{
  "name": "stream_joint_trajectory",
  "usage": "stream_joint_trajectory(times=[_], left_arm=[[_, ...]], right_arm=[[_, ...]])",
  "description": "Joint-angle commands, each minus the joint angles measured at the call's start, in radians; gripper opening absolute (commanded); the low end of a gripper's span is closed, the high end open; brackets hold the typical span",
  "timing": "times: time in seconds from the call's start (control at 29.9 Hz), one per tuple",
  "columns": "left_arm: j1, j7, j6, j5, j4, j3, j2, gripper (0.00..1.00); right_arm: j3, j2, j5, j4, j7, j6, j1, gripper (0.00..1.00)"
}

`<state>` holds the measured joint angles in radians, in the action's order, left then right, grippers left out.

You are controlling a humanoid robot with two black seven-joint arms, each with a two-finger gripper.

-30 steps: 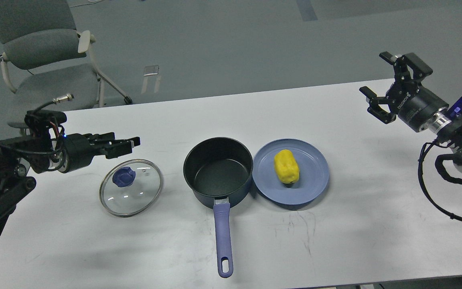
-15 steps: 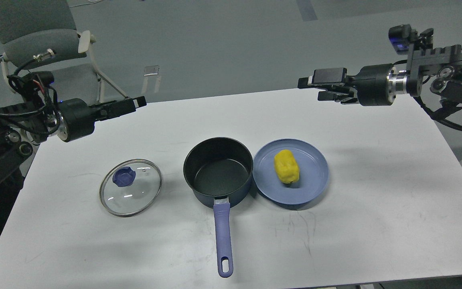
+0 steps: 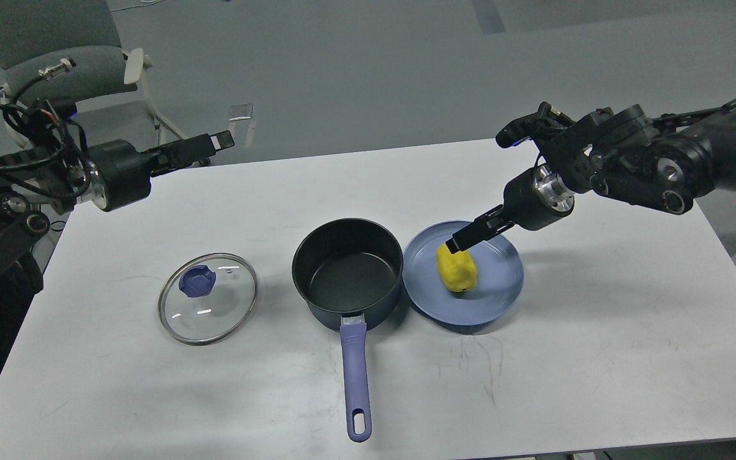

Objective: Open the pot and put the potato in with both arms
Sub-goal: 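Lower the right gripper onto the yellow potato and grasp it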

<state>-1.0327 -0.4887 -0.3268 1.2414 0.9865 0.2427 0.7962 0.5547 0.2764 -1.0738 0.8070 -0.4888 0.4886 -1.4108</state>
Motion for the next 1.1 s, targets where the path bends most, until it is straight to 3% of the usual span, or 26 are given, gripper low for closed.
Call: stream_joint_trajectory(times=[0.0, 0.47, 1.07], left_arm=[[-0.004, 0.0, 0.0, 0.0, 0.0, 0.0, 0.0, 0.98], [-0.007, 0.0, 0.0, 0.001, 0.001, -0.002, 0.008, 0.98], [-0.007, 0.0, 0.0, 0.001, 0.018, -0.002, 0.014, 0.98]], right_arm=[[0.028, -0.037, -0.002, -0.005, 0.0, 0.0, -0.002, 1.0], [0.079, -0.108, -0.002, -0.071, 0.0, 0.0, 0.012, 1.0], [0.082, -0.144, -0.002, -0.109, 0.0, 0.0, 0.047, 0.9]])
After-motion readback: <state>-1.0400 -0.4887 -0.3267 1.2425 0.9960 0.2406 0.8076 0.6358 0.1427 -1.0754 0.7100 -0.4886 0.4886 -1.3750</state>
